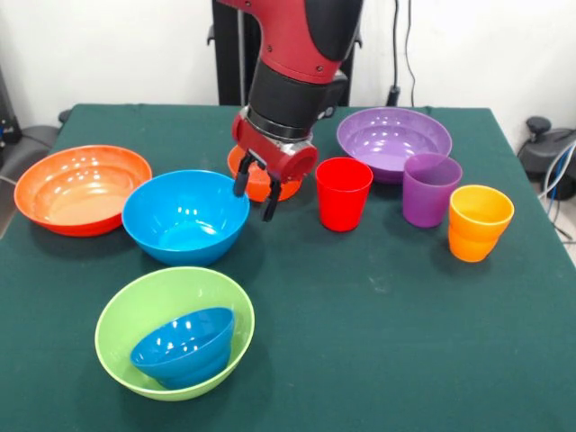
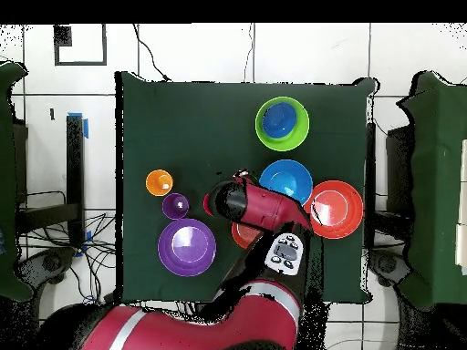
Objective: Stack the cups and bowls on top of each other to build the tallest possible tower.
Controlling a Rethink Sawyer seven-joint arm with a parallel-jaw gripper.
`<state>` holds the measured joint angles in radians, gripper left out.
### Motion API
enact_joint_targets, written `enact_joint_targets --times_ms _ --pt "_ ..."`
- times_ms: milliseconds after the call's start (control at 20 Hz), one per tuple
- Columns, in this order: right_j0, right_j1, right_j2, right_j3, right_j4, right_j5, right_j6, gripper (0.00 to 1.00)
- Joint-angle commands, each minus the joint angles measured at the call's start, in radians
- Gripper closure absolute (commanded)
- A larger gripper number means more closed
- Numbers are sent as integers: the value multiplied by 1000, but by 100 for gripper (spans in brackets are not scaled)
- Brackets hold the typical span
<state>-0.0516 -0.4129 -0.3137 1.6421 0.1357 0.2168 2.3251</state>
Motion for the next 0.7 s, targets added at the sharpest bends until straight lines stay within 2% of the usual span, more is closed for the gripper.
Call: enact_joint_targets --times_ms 50,400,550,700 --pt "-62 6 158 113 -133 -93 -13 0" --pt "-87 19 160 133 -215 -148 12 0" --pt "-48 67 104 110 -218 -200 59 0" --pt "-20 97 64 100 -193 -227 101 0"
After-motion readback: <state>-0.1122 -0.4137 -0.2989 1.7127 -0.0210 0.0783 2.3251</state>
